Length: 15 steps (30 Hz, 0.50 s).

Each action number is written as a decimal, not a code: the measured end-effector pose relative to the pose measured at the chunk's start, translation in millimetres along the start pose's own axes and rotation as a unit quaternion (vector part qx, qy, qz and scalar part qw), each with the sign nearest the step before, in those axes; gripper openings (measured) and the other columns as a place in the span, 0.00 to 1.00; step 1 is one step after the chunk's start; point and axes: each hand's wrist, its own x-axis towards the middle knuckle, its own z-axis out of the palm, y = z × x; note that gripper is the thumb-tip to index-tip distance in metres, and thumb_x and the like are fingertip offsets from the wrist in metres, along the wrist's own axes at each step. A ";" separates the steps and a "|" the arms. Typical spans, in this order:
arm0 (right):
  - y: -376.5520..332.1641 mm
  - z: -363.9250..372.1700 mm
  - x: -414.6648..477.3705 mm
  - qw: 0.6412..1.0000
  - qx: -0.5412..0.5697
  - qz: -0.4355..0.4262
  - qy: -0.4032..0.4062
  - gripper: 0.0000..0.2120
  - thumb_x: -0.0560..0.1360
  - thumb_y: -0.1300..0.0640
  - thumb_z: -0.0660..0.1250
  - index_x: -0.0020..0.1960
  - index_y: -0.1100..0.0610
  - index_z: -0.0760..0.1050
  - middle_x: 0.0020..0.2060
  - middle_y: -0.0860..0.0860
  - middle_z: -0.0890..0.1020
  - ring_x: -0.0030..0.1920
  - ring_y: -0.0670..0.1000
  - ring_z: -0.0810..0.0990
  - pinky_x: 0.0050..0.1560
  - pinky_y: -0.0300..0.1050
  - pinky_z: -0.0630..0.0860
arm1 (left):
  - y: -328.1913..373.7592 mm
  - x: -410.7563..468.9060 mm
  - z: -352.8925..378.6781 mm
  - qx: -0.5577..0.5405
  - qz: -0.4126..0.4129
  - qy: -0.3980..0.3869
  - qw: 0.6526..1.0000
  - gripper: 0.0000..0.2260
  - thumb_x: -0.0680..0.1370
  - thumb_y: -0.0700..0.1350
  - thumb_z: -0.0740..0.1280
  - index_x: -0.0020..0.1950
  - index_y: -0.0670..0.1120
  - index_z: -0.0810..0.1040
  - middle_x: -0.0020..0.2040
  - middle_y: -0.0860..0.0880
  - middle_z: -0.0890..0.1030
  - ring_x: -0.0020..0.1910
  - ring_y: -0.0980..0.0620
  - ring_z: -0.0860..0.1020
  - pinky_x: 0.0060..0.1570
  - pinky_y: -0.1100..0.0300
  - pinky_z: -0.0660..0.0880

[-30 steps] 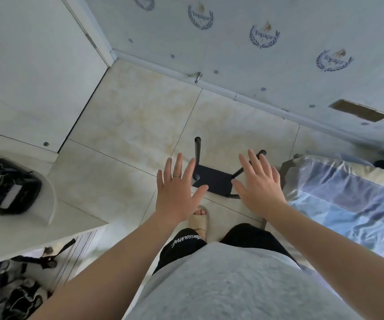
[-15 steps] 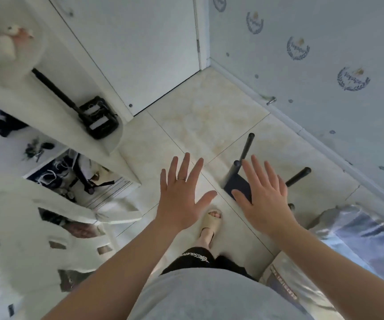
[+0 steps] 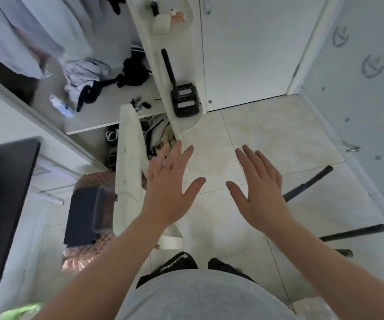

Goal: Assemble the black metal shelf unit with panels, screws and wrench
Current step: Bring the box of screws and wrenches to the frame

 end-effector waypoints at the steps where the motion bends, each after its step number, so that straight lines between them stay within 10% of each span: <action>1: -14.0 5.4 4.7 1.000 0.006 -0.021 0.000 0.33 0.80 0.39 0.52 0.81 0.51 0.56 0.80 0.49 0.59 0.80 0.56 0.55 0.76 0.59 0.55 | -11.4 -5.3 -10.3 -0.002 -0.009 0.016 1.000 0.30 0.79 0.65 0.55 0.79 0.55 0.60 0.81 0.52 0.57 0.81 0.50 0.46 0.77 0.47 0.46; 11: -179.8 93.9 29.7 0.986 0.064 -0.152 -0.003 0.30 0.81 0.44 0.57 0.80 0.54 0.60 0.79 0.48 0.62 0.79 0.51 0.57 0.76 0.51 0.56 | -171.8 -72.0 -84.0 -0.029 -0.080 0.114 0.990 0.25 0.80 0.59 0.59 0.74 0.50 0.70 0.77 0.52 0.66 0.78 0.49 0.59 0.76 0.57 0.47; 15: -249.1 144.6 29.4 0.983 0.101 -0.153 -0.015 0.30 0.80 0.46 0.59 0.79 0.55 0.61 0.78 0.48 0.64 0.78 0.50 0.59 0.75 0.51 0.61 | -255.1 -96.2 -100.6 -0.042 -0.099 0.086 0.990 0.24 0.79 0.58 0.59 0.73 0.50 0.70 0.76 0.50 0.68 0.76 0.47 0.63 0.75 0.47 0.58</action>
